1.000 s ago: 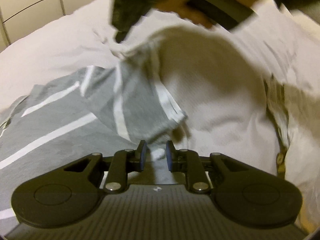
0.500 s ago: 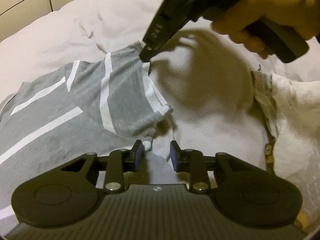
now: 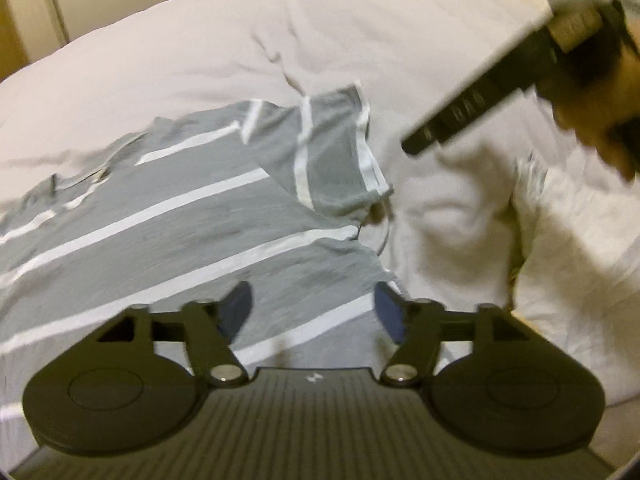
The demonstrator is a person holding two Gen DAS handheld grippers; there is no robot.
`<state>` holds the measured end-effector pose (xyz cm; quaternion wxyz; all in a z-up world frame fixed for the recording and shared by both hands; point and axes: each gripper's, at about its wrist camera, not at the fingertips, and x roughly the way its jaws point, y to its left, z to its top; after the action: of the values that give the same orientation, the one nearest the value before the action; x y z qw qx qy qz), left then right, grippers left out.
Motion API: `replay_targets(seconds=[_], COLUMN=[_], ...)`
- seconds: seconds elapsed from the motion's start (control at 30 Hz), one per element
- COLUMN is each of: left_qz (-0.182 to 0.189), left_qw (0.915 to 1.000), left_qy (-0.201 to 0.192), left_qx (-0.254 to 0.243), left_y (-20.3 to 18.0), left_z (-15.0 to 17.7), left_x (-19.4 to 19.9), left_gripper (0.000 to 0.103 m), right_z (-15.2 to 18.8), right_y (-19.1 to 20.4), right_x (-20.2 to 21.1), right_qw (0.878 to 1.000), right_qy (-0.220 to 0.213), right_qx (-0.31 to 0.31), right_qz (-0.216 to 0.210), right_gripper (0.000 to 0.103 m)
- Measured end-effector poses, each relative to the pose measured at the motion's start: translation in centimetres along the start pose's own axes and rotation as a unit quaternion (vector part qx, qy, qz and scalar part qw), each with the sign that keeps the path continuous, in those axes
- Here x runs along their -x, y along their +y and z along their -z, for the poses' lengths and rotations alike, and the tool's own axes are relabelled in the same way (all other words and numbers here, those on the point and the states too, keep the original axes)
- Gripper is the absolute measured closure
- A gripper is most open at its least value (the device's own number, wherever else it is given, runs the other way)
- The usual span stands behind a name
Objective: Fold clothes
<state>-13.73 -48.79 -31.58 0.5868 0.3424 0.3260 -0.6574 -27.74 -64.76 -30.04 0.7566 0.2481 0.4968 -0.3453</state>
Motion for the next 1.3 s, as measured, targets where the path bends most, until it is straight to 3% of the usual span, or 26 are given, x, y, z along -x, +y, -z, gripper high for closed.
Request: replay_targets(seconds=[0.07, 0.23, 0.47, 0.63, 1.03, 1.3], left_qz=[-0.005, -0.027, -0.060, -0.064, -0.042, -0.066], left_qw=[0.9999, 0.9988, 0.9931, 0.9887, 0.9940, 0.9911], left_qy=[-0.007, -0.024, -0.047, -0.066, -0.071, -0.051], left_qx=[0.011, 0.034, 0.089, 0.118, 0.072, 0.104], left_y=[0.4, 1.5, 4.7, 8.1, 17.9, 23.1], left_z=[0.2, 1.3, 3.6, 5.8, 11.5, 14.4], left_x=[1.5, 5.8, 10.9, 13.9, 21.7, 24.5], left_gripper=[0.013, 0.002, 0.002, 0.002, 0.002, 0.002], right_z=[0.5, 1.6, 2.7, 3.4, 4.5, 4.5], right_y=[0.7, 2.8, 6.5, 10.5, 24.2, 30.2], right_x=[1.1, 3.6, 7.1, 9.2, 13.2, 14.5], right_qw=[1.000, 1.000, 0.999, 0.999, 0.995, 0.996], right_qy=[-0.001, -0.005, -0.018, -0.034, -0.053, -0.058], right_qx=[-0.007, -0.022, -0.028, -0.028, -0.073, -0.050], right_qz=[-0.003, -0.012, -0.008, 0.007, 0.052, 0.042], right_gripper=[0.042, 0.041, 0.031, 0.029, 0.022, 0.022])
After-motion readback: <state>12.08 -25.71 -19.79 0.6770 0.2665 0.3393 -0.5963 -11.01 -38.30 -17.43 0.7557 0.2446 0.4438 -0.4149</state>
